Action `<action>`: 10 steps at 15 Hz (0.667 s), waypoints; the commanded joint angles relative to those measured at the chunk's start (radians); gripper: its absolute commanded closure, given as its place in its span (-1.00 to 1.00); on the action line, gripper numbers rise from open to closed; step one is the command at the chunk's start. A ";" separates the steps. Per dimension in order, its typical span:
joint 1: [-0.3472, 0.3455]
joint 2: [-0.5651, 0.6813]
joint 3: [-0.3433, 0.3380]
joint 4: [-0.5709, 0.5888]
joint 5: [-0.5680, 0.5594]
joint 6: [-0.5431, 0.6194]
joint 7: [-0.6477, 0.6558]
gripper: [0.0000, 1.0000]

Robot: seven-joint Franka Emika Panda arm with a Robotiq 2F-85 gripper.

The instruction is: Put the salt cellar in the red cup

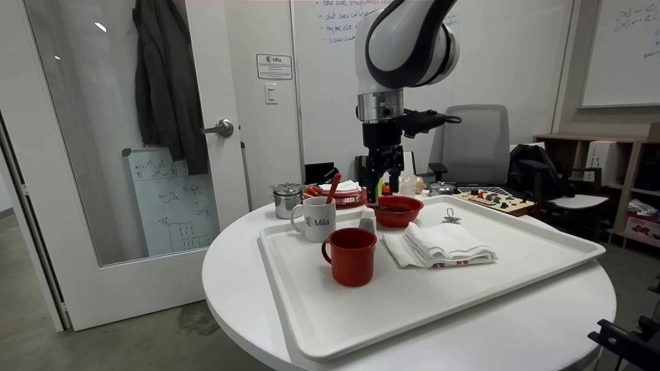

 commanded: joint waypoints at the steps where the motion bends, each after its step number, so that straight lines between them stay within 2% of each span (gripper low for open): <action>1: 0.017 0.014 -0.009 0.007 -0.006 -0.009 -0.008 -1.00; 6: 0.059 0.004 -0.049 -0.029 -0.110 0.081 0.062 -1.00; 10: 0.069 0.032 -0.070 -0.025 -0.137 0.112 0.088 -1.00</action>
